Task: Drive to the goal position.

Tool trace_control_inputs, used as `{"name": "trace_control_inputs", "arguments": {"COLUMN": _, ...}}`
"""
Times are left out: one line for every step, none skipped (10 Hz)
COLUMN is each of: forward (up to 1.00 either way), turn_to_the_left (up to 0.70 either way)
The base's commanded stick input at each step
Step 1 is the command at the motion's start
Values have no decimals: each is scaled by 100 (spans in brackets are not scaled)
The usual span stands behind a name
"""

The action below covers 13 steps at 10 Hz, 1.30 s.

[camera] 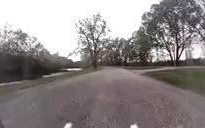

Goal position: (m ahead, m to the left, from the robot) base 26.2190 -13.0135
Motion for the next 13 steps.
{"name": "trace_control_inputs", "arguments": {"forward": 100, "turn_to_the_left": 0}}
{"name": "trace_control_inputs", "arguments": {"forward": 100, "turn_to_the_left": 0}}
{"name": "trace_control_inputs", "arguments": {"forward": 100, "turn_to_the_left": 0}}
{"name": "trace_control_inputs", "arguments": {"forward": 100, "turn_to_the_left": 0}}
{"name": "trace_control_inputs", "arguments": {"forward": 100, "turn_to_the_left": -3}}
{"name": "trace_control_inputs", "arguments": {"forward": 100, "turn_to_the_left": -21}}
{"name": "trace_control_inputs", "arguments": {"forward": 100, "turn_to_the_left": -38}}
{"name": "trace_control_inputs", "arguments": {"forward": 100, "turn_to_the_left": -25}}
{"name": "trace_control_inputs", "arguments": {"forward": 100, "turn_to_the_left": -6}}
{"name": "trace_control_inputs", "arguments": {"forward": 100, "turn_to_the_left": 0}}
{"name": "trace_control_inputs", "arguments": {"forward": 100, "turn_to_the_left": 0}}
{"name": "trace_control_inputs", "arguments": {"forward": 100, "turn_to_the_left": 0}}
{"name": "trace_control_inputs", "arguments": {"forward": 100, "turn_to_the_left": 0}}
